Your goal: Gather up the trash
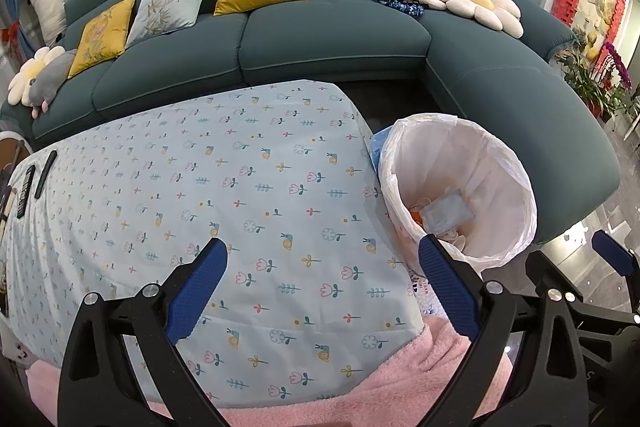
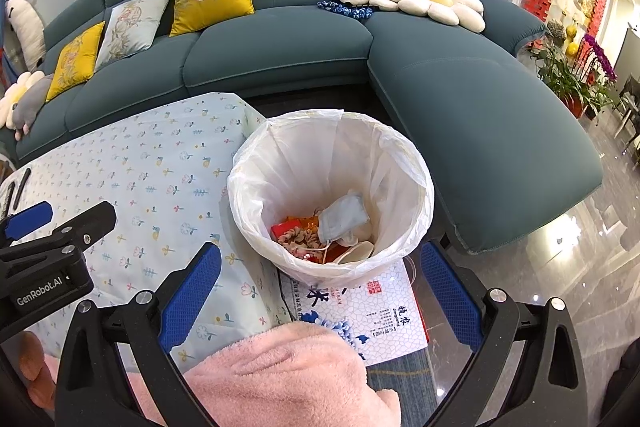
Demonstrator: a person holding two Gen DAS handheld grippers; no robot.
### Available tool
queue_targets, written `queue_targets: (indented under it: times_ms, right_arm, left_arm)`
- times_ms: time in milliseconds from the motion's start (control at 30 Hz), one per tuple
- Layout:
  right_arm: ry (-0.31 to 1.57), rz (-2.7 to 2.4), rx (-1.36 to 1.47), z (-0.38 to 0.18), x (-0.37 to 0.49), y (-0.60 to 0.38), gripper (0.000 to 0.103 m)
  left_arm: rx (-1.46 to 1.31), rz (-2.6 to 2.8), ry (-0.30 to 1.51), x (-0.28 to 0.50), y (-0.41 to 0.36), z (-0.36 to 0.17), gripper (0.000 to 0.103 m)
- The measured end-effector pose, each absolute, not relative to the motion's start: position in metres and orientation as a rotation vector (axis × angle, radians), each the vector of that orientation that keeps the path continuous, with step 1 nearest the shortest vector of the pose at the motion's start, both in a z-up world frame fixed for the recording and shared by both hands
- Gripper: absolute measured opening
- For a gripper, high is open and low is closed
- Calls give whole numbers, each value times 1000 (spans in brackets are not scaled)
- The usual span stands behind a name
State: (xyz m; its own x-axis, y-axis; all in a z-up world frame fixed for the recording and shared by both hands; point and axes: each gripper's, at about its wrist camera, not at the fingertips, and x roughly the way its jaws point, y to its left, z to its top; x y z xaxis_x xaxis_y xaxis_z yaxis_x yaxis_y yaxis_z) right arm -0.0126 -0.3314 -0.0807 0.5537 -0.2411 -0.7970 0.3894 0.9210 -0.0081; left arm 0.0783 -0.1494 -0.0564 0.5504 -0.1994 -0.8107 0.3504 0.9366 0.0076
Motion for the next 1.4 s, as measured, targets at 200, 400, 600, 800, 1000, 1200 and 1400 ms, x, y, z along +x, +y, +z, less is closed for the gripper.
queue_targets:
  times_ms: [200, 400, 600, 800, 1000, 1200, 1400]
  right_arm:
    - [912, -374, 176, -82, -13, -331, 96]
    - [917, -375, 177, -86, -14, -332, 96]
    - [919, -376, 179, -88, -15, -331, 96]
    - [918, -378, 181, -88, -16, -332, 96]
    - [920, -378, 186, -89, -16, -333, 96]
    - [921, -380, 187, -89, -17, -335, 96]
    - [919, -380, 187, -87, -16, -335, 96]
  left_arm:
    - [175, -317, 936, 78, -148, -58, 91]
    - [186, -324, 934, 77, -149, -59, 91]
    - [195, -328, 932, 75, -151, -60, 91]
    - [198, -330, 934, 75, -152, -60, 91]
    - [205, -334, 934, 74, -154, -61, 91]
    - [212, -335, 933, 74, -154, -61, 91]
    - [220, -339, 935, 74, -155, -62, 91]
